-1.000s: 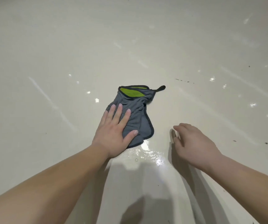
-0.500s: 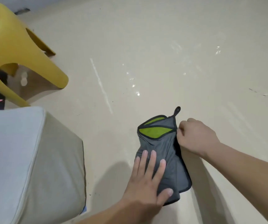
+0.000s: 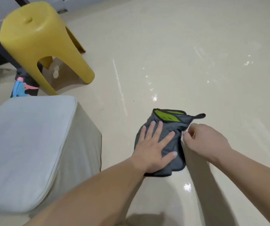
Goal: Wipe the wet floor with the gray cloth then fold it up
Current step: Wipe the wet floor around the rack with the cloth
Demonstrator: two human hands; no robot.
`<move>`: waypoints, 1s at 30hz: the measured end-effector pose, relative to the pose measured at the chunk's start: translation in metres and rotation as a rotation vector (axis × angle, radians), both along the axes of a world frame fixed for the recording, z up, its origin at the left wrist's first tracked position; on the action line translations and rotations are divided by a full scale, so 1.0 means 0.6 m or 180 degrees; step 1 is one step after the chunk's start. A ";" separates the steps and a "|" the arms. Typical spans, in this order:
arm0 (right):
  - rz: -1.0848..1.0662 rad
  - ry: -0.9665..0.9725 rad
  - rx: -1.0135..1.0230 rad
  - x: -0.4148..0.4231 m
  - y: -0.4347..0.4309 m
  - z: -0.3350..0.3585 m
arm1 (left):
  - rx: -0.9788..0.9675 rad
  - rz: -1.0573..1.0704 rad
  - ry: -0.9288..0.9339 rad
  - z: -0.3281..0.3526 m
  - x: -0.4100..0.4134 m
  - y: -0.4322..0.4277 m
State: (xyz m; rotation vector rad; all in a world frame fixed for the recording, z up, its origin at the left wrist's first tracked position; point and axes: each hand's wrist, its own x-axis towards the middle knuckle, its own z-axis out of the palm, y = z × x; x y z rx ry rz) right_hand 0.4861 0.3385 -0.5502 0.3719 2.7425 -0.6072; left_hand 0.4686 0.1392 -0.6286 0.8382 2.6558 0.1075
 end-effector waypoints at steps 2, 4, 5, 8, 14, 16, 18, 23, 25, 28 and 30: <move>0.0014 0.0037 -0.0182 -0.006 -0.029 0.006 | -0.0137 0.0604 -0.0001 0.005 -0.047 -0.041; 0.0053 0.0043 -0.0407 -0.009 -0.057 0.008 | -0.0227 0.1219 -0.0029 0.006 -0.062 -0.084; 0.0066 0.0034 -0.0510 -0.010 -0.069 0.008 | -0.0225 0.1481 -0.0036 0.005 -0.056 -0.099; 0.0256 -0.0027 -0.0595 -0.012 -0.099 0.009 | -0.0199 0.1968 -0.0046 0.002 0.002 -0.127; 0.0591 -0.0142 -0.0382 -0.007 -0.099 -0.005 | -0.0320 0.1425 -0.0116 0.017 0.159 -0.137; 0.0705 -0.0158 -0.0267 -0.003 -0.092 -0.015 | -0.0216 0.1072 -0.0333 0.026 0.193 -0.121; 0.0786 -0.0138 -0.0152 0.002 -0.079 -0.022 | -0.0159 0.0691 -0.0444 0.037 0.210 -0.097; 0.0589 -0.0005 0.0016 0.031 -0.012 -0.032 | -0.0113 -0.0176 -0.0472 0.028 0.181 -0.019; 0.0244 0.0082 -0.0001 0.058 0.029 -0.033 | 0.0030 -0.0474 -0.0223 0.012 0.151 0.028; -0.0568 0.0068 0.0002 0.124 0.105 -0.024 | 0.0356 -0.0928 0.0125 -0.005 0.119 0.124; -0.1039 -0.0019 -0.0102 0.174 0.142 -0.014 | 0.0509 -0.1104 0.0273 -0.010 0.110 0.180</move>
